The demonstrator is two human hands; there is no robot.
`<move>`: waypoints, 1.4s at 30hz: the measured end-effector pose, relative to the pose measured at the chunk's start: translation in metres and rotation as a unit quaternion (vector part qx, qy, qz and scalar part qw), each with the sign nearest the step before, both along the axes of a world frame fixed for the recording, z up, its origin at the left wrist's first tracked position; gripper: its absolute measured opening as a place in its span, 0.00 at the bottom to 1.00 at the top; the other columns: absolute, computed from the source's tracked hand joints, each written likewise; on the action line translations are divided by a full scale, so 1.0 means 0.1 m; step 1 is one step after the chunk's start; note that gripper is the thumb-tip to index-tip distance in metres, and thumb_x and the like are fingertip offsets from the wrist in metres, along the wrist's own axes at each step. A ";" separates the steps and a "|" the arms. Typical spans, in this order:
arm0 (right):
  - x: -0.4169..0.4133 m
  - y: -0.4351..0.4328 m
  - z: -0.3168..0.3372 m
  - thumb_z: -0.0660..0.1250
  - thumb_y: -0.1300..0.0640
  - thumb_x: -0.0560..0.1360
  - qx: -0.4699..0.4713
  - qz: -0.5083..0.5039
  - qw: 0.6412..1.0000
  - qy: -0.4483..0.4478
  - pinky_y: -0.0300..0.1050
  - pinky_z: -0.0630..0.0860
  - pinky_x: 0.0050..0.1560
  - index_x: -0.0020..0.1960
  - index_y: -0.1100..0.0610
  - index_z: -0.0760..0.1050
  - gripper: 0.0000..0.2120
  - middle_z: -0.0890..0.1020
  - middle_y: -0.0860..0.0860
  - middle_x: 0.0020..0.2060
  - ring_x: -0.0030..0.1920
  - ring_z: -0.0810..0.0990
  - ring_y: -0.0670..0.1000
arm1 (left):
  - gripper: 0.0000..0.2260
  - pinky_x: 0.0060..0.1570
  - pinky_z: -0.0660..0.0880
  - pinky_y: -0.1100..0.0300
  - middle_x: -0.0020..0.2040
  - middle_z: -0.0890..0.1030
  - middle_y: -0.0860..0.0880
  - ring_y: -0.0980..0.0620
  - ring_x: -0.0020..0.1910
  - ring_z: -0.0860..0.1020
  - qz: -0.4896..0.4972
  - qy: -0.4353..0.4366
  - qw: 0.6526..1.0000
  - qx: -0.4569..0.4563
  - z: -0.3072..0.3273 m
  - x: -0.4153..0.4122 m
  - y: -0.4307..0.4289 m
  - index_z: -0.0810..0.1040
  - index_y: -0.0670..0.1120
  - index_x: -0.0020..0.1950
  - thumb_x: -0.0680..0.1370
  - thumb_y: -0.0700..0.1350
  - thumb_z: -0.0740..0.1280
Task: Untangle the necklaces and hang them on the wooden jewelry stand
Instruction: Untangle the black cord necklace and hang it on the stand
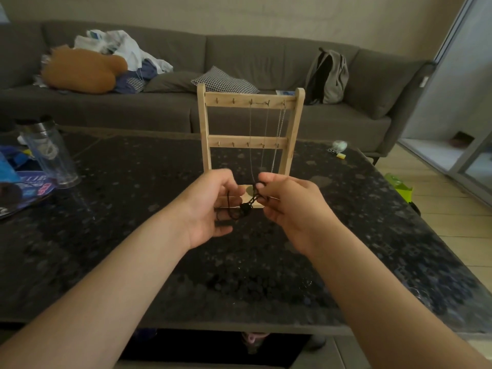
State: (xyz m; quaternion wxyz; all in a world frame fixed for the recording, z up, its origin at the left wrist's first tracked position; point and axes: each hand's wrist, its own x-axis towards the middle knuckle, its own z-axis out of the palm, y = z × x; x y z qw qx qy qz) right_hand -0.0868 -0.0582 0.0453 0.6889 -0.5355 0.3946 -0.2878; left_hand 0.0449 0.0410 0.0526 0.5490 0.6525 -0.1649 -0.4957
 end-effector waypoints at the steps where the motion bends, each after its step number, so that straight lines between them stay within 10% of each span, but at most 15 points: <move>1: 0.00 0.00 -0.01 0.71 0.65 0.80 0.000 0.007 1.000 0.003 0.51 0.83 0.59 0.56 0.51 0.86 0.12 0.88 0.54 0.55 0.58 0.86 0.55 | 0.08 0.67 0.72 0.40 0.53 0.86 0.46 0.44 0.60 0.82 0.001 -0.021 1.000 0.003 -0.01 0.00 -0.01 0.85 0.47 0.48 0.76 0.49 0.68; 11: -0.01 -0.03 0.00 0.66 0.68 0.80 0.029 0.065 0.997 -0.018 0.44 0.78 0.42 0.59 0.54 0.84 0.14 0.89 0.56 0.53 0.44 0.88 0.52 | 0.11 0.62 0.82 0.46 0.48 0.90 0.45 0.49 0.50 0.89 0.019 -0.093 0.994 -0.049 -0.04 -0.02 -0.02 0.84 0.44 0.64 0.88 0.46 0.65; 24: -0.01 -0.03 -0.02 0.68 0.61 0.79 -0.080 0.048 0.993 0.078 0.49 0.81 0.56 0.52 0.51 0.88 0.11 0.88 0.55 0.54 0.58 0.85 0.55 | 0.09 0.46 0.82 0.50 0.39 0.87 0.46 0.47 0.42 0.84 0.064 -0.001 0.997 -0.045 -0.06 -0.02 -0.09 0.81 0.44 0.60 0.87 0.47 0.65; 33: -0.05 -0.07 -0.05 0.70 0.56 0.84 -0.111 0.106 0.981 0.115 0.43 0.84 0.49 0.56 0.53 0.86 0.06 0.89 0.53 0.51 0.45 0.88 0.46 | 0.12 0.63 0.83 0.47 0.62 0.84 0.38 0.47 0.50 0.80 0.061 -0.040 0.995 -0.065 -0.14 0.01 -0.09 0.84 0.42 0.60 0.89 0.38 0.60; 42: -0.05 -0.06 -0.06 0.71 0.66 0.79 -0.107 0.151 0.969 0.166 0.41 0.79 0.43 0.60 0.52 0.84 0.13 0.87 0.55 0.52 0.46 0.87 0.47 | 0.20 0.51 0.82 0.52 0.61 0.82 0.39 0.44 0.53 0.82 0.073 -0.071 0.993 -0.063 -0.13 0.04 -0.08 0.86 0.44 0.56 0.84 0.27 0.57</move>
